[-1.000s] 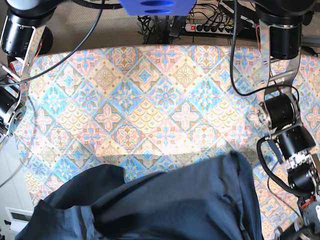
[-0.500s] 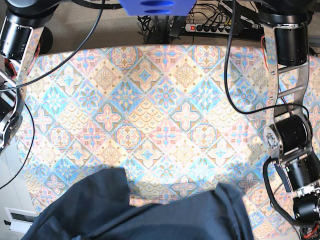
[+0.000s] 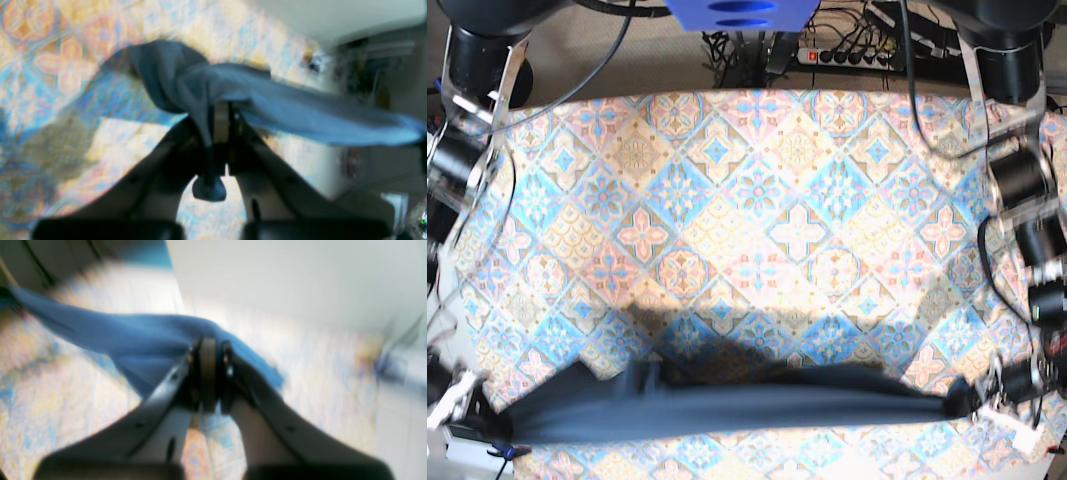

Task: Layout the t-shirt on the table in an organized manner, then fold the t-shirt properly
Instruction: 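Lower the shirt onto the table with both grippers and release with the left, then grasp the navy shirt edge again with the left gripper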

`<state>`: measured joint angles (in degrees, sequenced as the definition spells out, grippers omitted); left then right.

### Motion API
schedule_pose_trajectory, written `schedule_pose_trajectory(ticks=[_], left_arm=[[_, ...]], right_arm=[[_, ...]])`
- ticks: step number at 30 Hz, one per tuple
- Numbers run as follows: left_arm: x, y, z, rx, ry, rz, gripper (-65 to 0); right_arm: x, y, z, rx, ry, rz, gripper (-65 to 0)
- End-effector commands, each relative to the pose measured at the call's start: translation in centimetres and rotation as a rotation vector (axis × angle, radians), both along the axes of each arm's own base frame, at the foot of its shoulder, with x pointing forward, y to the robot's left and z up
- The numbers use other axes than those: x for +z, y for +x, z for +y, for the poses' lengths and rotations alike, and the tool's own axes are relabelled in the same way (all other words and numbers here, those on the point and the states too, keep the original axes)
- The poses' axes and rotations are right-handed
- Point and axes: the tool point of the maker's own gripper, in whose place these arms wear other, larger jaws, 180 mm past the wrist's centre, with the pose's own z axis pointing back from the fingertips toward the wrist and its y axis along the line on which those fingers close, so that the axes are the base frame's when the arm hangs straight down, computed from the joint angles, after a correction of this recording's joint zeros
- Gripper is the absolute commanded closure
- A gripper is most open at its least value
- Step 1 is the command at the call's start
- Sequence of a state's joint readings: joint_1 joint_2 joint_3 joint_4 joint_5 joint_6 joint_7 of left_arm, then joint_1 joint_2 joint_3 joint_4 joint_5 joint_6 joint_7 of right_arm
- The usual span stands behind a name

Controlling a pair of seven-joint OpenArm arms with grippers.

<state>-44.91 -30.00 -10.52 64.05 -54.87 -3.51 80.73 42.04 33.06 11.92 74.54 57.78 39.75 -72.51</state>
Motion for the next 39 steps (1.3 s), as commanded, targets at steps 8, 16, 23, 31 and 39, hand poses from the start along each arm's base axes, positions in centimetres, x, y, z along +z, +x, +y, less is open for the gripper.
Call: schedule_pose_trajectory(ticks=[8, 16, 23, 31, 39], left_arm=[[-8.3, -8.3, 0.2, -0.077, 0.215, 0.121, -16.9], [-16.3, -13.0, 2.7, 0.007, 0.331, 0.235, -41.7], [-18.9, -14.3, 0.1, -0.011, 0.270, 0.262, -46.9], [-21.3, -16.4, -9.8, -0.243, 0.232, 0.273, -45.7], [-22.5, -18.9, -14.9, -0.336, 0.200, 0.253, -39.5]], right_arm=[[-1.6, -4.6, -1.4, -0.036, -0.056, -0.049, -0.7], [-2.0, -4.9, -1.1, -0.030, -0.069, -0.043, -0.7], [-3.4, -5.8, -2.3, -0.064, -0.058, -0.012, -0.7], [-4.0, -6.8, -4.3, -0.121, -0.033, -0.006, -0.7], [-4.2, -6.9, -4.4, -0.123, -0.028, -0.004, -0.7]])
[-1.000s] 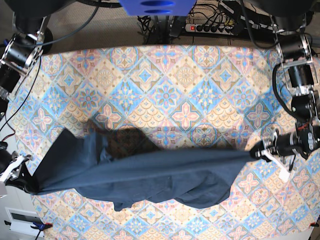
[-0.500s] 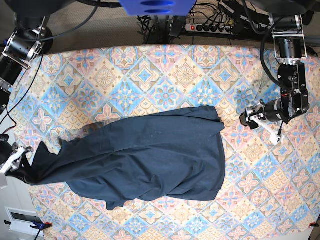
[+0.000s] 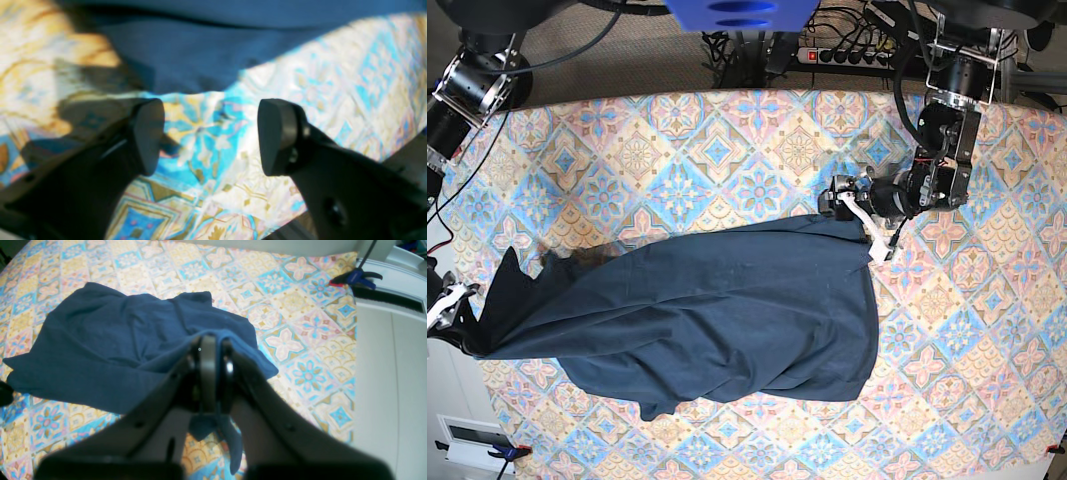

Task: Layout the t-shirt on the table in an organized manner, then fold the t-shirt properly
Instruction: 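Grasp the navy shirt edge again with the left gripper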

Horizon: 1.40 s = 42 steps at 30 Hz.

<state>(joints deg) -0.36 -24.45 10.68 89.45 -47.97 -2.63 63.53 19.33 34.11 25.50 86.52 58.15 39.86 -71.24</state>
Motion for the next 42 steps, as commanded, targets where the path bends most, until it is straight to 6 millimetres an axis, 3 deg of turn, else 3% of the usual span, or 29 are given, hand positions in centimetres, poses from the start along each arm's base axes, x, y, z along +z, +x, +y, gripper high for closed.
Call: schedule_pose_trajectory(ticks=[1, 7, 12, 15, 22, 28, 33, 36, 42], left_arm=[[0.7, 0.2, -0.5, -0.007, -0.025, -0.019, -38.7], [0.2, 0.0, -1.3, 0.009, -0.044, -0.030, -34.5], [-2.5, -0.3, -1.0, 0.037, 0.014, 0.015, -34.1], [-3.0, -0.1, -1.6, 0.039, 0.037, -0.008, -32.2], [-2.0, 1.3, -1.5, 0.073, 0.035, -0.099, 0.0], [-2.0, 1.0, 0.9, 0.113, 0.058, -0.099, 0.0], [-0.3, 0.3, 3.1, 0.179, 0.062, -0.138, 0.0], [0.3, -0.3, 4.8, 0.207, 0.074, -0.113, -5.6], [0.9, -2.6, 5.0, 0.147, 0.111, -0.081, -12.6]], right_arm=[[2.8, 0.3, -0.4, 0.002, -0.002, -0.085, -0.7], [2.8, 0.3, -0.4, 0.001, 0.001, -0.085, -0.7], [2.8, 0.3, -0.4, 0.002, 0.001, -0.083, -0.7], [2.8, 0.3, -0.4, 0.002, 0.002, -0.085, -0.7], [2.8, 0.4, -0.4, 0.001, 0.001, -0.084, -0.7], [2.8, 0.3, -0.4, 0.000, 0.002, -0.086, -0.7], [2.8, 0.3, -0.4, 0.000, 0.002, -0.086, -0.7], [2.8, 0.3, -0.4, 0.000, 0.002, -0.086, -0.7], [2.8, 0.3, -0.4, 0.000, 0.002, -0.086, -0.7]])
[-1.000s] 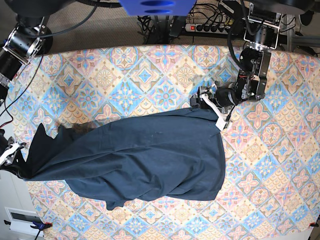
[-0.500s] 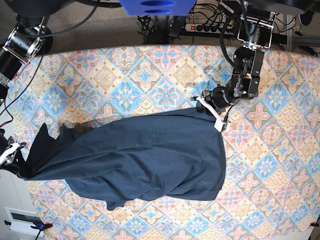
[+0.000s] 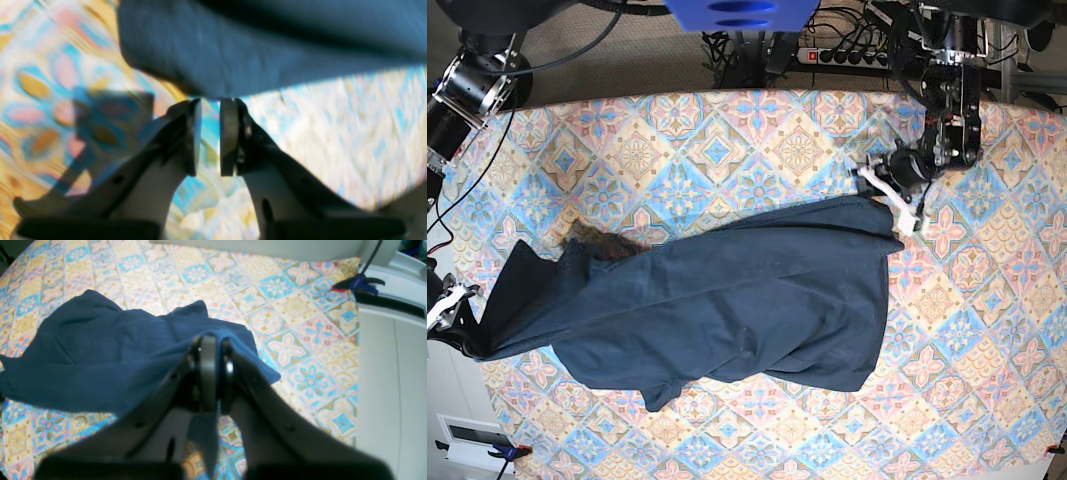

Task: Layout the t-shirt on the table in an organized manner, then fold the t-shirt properly
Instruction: 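Grasp the navy shirt edge again with the left gripper, then pull the shirt edge with the left gripper away from the right gripper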

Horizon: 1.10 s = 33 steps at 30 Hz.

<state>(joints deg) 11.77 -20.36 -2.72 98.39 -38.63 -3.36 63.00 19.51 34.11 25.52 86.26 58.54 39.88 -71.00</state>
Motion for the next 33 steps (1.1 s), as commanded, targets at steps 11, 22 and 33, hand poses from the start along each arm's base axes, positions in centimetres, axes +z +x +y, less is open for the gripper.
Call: schedule_pose_trajectory(ticks=[11, 22, 33], left_arm=[[1.5, 0.8, 4.0, -0.050, 0.134, -0.052, -27.8], [-0.7, 3.9, -0.2, -0.031, 0.017, -0.027, -27.4], [1.2, 2.9, -5.5, -0.153, -0.072, -0.107, 0.0]], right_arm=[[2.6, 0.3, -0.5, -0.003, -0.007, -0.078, -0.7], [2.6, 0.3, -0.5, -0.003, -0.007, -0.078, -0.7], [3.4, -0.1, -1.6, -0.035, 0.003, -0.102, -0.7]])
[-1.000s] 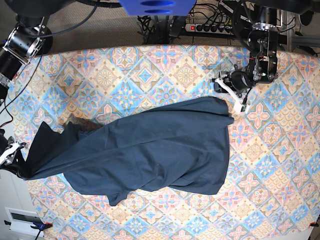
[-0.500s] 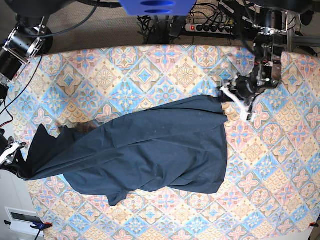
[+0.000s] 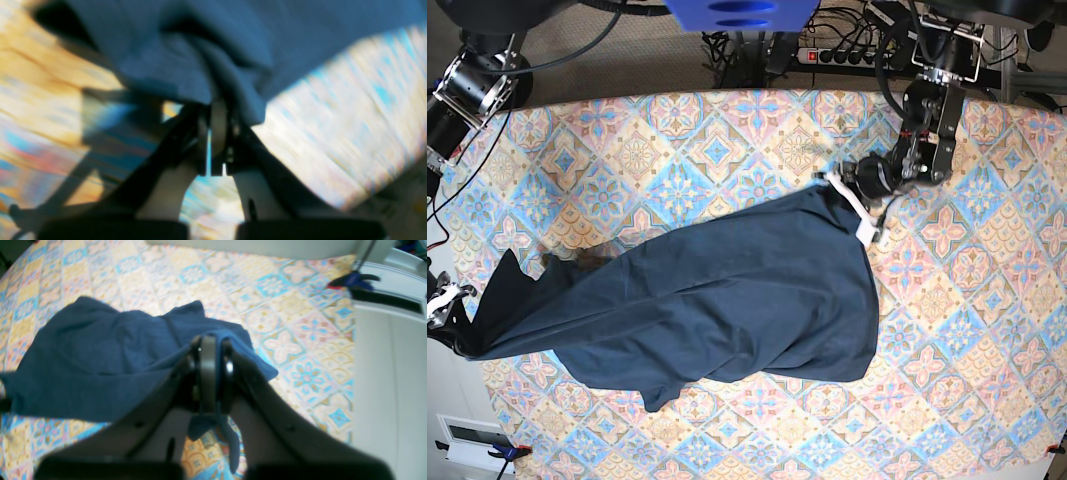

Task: Layout the t-shirt on the table in an organized manner, then fold the t-shirt properly
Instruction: 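Pull the shirt edge with the left gripper away from the right gripper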

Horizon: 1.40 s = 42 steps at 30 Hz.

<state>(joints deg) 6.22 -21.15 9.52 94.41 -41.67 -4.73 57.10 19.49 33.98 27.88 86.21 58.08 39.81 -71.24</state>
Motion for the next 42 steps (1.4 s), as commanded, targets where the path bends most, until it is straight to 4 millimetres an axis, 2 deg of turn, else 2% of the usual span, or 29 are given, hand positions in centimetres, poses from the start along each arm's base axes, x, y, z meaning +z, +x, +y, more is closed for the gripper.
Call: schedule_pose_trajectory(ticks=[1, 3, 6, 10, 12, 14, 18, 20, 31, 34, 38, 42], left_arm=[[2.0, 1.0, 1.0, 0.013, -0.004, -0.063, 0.0], [3.0, 1.3, 2.6, 0.048, -0.021, -0.079, 0.0], [4.8, 2.5, 6.1, 0.128, -0.038, -0.112, 0.0], [7.7, 4.1, 11.5, 0.248, -0.033, -0.184, 0.0], [9.3, 4.8, 13.9, 0.308, -0.027, -0.226, 0.0], [10.6, 5.1, 15.4, 0.346, -0.045, -0.255, 0.0], [12.5, 5.6, 15.3, 0.312, -0.096, -0.254, 0.0], [13.1, 5.5, 15.9, 0.327, -0.113, -0.259, 0.0], [13.0, 5.0, 15.7, 0.307, -0.111, -0.232, 0.0], [15.4, 5.5, 14.6, 0.267, -0.108, -0.314, 0.0], [20.8, 7.5, 16.0, 0.277, -0.116, -0.498, 0.0], [27.3, 10.1, 16.7, 0.285, -0.154, -0.671, 0.0]], right_arm=[[2.9, 0.2, -0.5, -0.001, -0.006, -0.088, -0.7], [3.0, 0.2, -0.5, -0.002, -0.006, -0.089, -0.7], [2.8, 0.2, -0.7, -0.005, 0.001, -0.084, -0.7], [1.8, 0.4, -1.3, -0.022, 0.034, -0.058, -0.7], [2.0, 0.7, -1.5, -0.026, 0.045, -0.062, -0.7], [2.2, 0.8, -1.6, -0.026, 0.045, -0.066, -0.7], [2.4, 0.7, -1.5, -0.023, 0.041, -0.068, -0.7], [2.3, 0.7, -1.4, -0.022, 0.040, -0.067, -0.7], [2.1, 0.6, -1.4, -0.020, 0.039, -0.058, -0.7], [2.5, 0.7, -1.5, -0.022, 0.043, -0.072, -0.7], [3.9, -0.1, -3.5, -0.082, 0.067, -0.122, -0.7], [8.4, 0.6, -4.2, -0.090, 0.053, -0.228, -0.7]])
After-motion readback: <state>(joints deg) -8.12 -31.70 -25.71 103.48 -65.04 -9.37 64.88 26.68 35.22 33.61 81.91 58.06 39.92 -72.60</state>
